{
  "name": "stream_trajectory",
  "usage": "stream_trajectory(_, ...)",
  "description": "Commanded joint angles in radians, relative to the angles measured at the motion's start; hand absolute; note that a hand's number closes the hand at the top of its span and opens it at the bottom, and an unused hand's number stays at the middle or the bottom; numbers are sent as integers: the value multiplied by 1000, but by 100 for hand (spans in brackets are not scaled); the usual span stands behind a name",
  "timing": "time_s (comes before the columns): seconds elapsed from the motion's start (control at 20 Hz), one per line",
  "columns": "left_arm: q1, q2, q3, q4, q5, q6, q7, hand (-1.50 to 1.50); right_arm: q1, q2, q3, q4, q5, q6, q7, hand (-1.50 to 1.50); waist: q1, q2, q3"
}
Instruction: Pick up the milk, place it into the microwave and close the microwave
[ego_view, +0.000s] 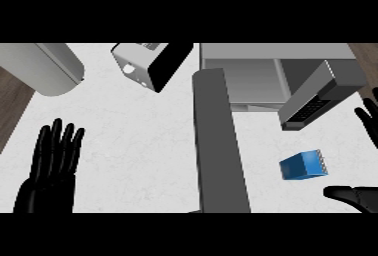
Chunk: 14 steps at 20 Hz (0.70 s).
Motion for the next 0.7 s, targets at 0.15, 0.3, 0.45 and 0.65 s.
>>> stream_trajectory(0.15, 114, 9, -21, -15, 17, -40, -76, -150, 47, 51, 6, 29, 46, 10, -19, -150, 2, 0, 1)
stream_trajectory(0.3, 204, 0, -84, -72, -5, -41, -102, -150, 163, 127, 43, 111, 80, 56, -207, -150, 2, 0, 1)
stream_trajectory(0.45, 241, 23, -39, -41, 38, -90, -163, -150, 142, 134, 49, 198, 84, 71, -231, -150, 5, 0, 1)
stream_trajectory(0.65, 284, -4, -141, 4, -32, -47, -258, -150, 84, 127, -2, 291, 111, 45, -292, -150, 5, 0, 1)
